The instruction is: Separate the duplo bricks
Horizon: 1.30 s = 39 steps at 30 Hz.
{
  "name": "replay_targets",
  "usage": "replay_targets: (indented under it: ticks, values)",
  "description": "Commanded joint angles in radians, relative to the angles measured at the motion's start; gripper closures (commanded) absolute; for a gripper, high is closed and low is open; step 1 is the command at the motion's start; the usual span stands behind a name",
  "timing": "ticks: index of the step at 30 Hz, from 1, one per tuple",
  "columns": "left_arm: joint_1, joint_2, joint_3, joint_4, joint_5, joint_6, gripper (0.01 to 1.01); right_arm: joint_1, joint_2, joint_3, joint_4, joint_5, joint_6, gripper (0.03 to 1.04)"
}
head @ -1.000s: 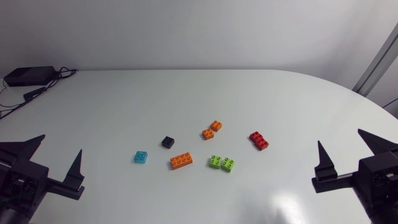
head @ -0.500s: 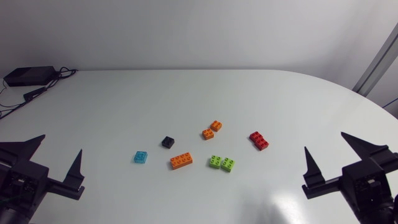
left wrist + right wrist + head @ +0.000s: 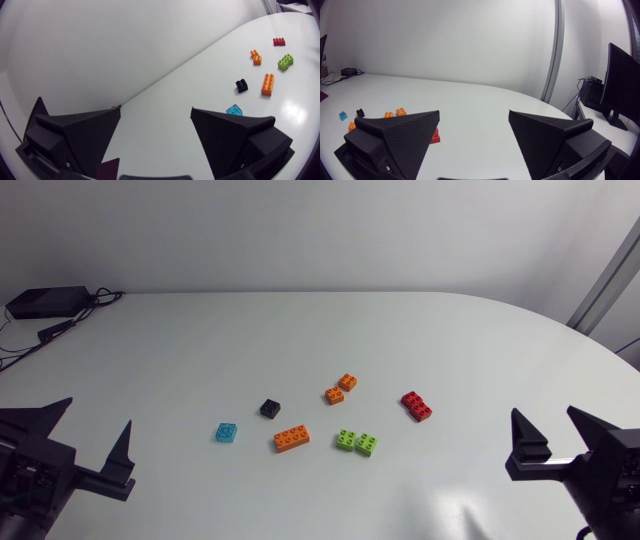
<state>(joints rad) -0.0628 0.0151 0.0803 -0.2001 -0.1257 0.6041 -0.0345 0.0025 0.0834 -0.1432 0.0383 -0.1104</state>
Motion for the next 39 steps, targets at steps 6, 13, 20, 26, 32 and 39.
replay_targets:
  ticks: [6,13,20,26,32,39]
  values:
    - [0.064,-0.029,-0.02,-0.012,0.023,-0.112,0.049,-0.008,-0.009,-0.031,-0.041,-0.015,0.035,0.07]
    - [0.06,-0.029,-0.02,-0.01,0.023,-0.112,0.049,-0.01,-0.009,-0.031,-0.039,-0.015,0.035,0.07]
    - [0.058,-0.03,-0.047,0.157,0.0,-0.139,0.049,-0.008,-0.01,-0.034,-0.012,-0.015,0.029,0.07]
    - [0.052,-0.03,-0.083,0.234,-0.005,-0.211,0.049,-0.001,-0.01,-0.04,0.017,-0.02,0.009,0.07]
    - [0.05,-0.03,-0.083,0.243,-0.005,-0.296,0.049,0.012,-0.01,-0.047,0.063,-0.035,-0.115,0.07]
    - [0.05,-0.03,-0.083,0.251,-0.003,-0.322,0.049,0.059,-0.009,-0.085,0.14,-0.043,-0.158,0.07]
